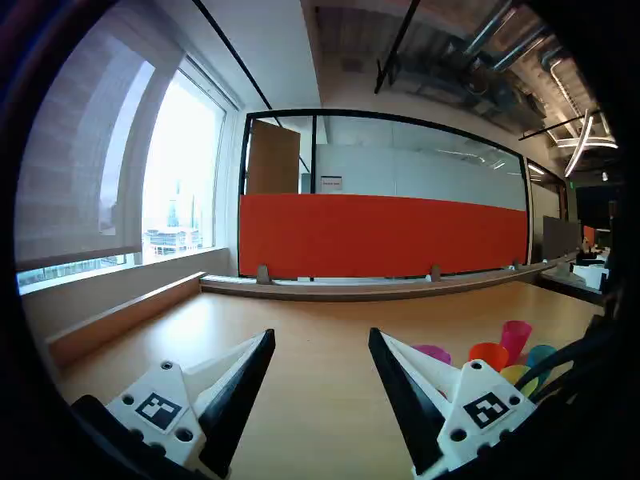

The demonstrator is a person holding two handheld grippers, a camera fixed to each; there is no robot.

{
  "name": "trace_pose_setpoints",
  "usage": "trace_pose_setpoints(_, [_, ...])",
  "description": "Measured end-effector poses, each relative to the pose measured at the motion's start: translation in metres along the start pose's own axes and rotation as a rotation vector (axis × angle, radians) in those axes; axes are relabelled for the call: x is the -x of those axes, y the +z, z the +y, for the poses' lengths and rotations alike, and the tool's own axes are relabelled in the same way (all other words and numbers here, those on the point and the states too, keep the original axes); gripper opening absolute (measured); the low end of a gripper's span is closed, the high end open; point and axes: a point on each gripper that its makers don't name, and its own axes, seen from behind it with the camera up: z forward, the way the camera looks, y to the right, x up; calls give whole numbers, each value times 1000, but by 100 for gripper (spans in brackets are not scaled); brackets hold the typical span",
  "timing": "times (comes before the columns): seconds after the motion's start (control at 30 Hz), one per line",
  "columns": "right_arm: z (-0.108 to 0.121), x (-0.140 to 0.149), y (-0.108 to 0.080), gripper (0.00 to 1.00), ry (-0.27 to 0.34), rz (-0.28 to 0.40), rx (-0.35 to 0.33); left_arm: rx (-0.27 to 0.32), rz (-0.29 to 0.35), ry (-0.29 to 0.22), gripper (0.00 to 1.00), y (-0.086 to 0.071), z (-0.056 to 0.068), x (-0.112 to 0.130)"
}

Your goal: Pour water

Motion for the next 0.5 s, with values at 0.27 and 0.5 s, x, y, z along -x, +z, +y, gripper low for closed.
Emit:
trace_pose_setpoints(0.27, [5, -4, -3, 97, 1, 4, 19, -18, 23, -13, 86, -2, -2, -2])
trace_pose_setpoints(0.5, [7, -6, -7, 97, -5, 2, 41, -39, 46, -3, 86, -6, -4, -1])
